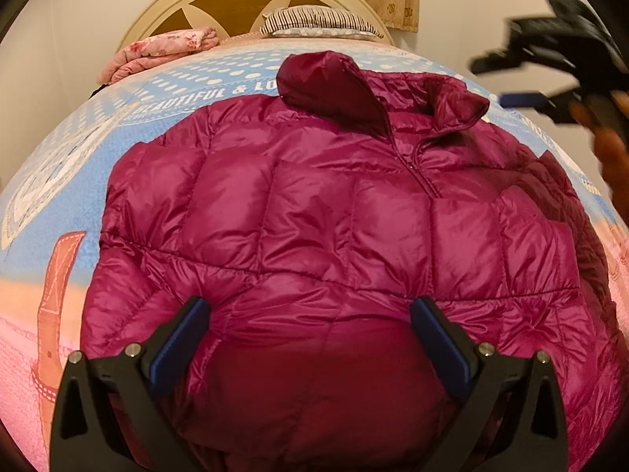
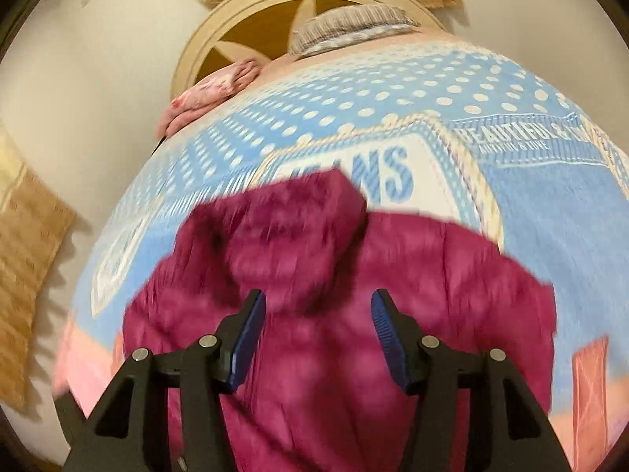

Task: Fold large clothes
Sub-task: 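Lift the hem with the right tool toward the collar while the left tool grips the hem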

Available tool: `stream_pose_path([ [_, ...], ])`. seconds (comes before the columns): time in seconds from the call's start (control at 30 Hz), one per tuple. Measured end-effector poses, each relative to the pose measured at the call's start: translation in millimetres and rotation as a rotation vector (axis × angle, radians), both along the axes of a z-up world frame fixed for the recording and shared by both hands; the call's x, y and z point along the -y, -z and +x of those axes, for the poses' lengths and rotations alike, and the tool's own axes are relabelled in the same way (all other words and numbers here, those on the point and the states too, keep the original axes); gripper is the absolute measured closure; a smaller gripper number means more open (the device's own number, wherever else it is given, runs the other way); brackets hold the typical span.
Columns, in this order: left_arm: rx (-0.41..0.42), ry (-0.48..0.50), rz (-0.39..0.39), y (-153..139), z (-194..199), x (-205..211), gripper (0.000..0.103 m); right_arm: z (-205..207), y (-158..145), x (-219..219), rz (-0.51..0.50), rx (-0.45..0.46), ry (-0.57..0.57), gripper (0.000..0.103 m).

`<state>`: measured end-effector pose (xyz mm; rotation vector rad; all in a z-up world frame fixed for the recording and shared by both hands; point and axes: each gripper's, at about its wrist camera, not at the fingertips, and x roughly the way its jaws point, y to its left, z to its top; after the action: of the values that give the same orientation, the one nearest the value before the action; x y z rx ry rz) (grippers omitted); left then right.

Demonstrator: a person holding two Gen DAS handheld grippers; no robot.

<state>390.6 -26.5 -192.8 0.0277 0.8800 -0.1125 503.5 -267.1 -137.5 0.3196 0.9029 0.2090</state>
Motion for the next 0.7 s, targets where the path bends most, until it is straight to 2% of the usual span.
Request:
stream_pose_path([
  [0.07, 0.001, 0.001, -0.001, 0, 0, 0, 0.000, 20, -2, -2, -0.005, -0.009, 0.005, 0.045],
  [0.17, 0.000, 0.001, -0.005, 0, 0, 0, 0.000, 47, -2, -12, -0.069, -0.031, -0.006, 0.045],
  [0.43, -0.001, 0.001, -0.011, 0, 0, 1, 0.000, 77, 9, -32, -0.255, -0.049, -0.019, 0.048],
  [0.47, -0.001, 0.001, -0.012, 0, 0, 0, 0.000, 77, 10, -32, -0.275, -0.052, -0.023, 0.054],
  [0.5, -0.001, 0.001, -0.012, 0, 0, 0, 0.000, 76, 12, -31, -0.299, -0.056, -0.032, 0.065],
  [0.6, -0.001, 0.001, -0.011, 0, 1, 0, 0.000, 68, 17, -23, -0.326, -0.060, -0.046, 0.084],
  [0.7, -0.001, 0.001, -0.011, 0, 0, 0, 0.000, 53, 20, -17, -0.343, -0.038, -0.068, 0.088],
])
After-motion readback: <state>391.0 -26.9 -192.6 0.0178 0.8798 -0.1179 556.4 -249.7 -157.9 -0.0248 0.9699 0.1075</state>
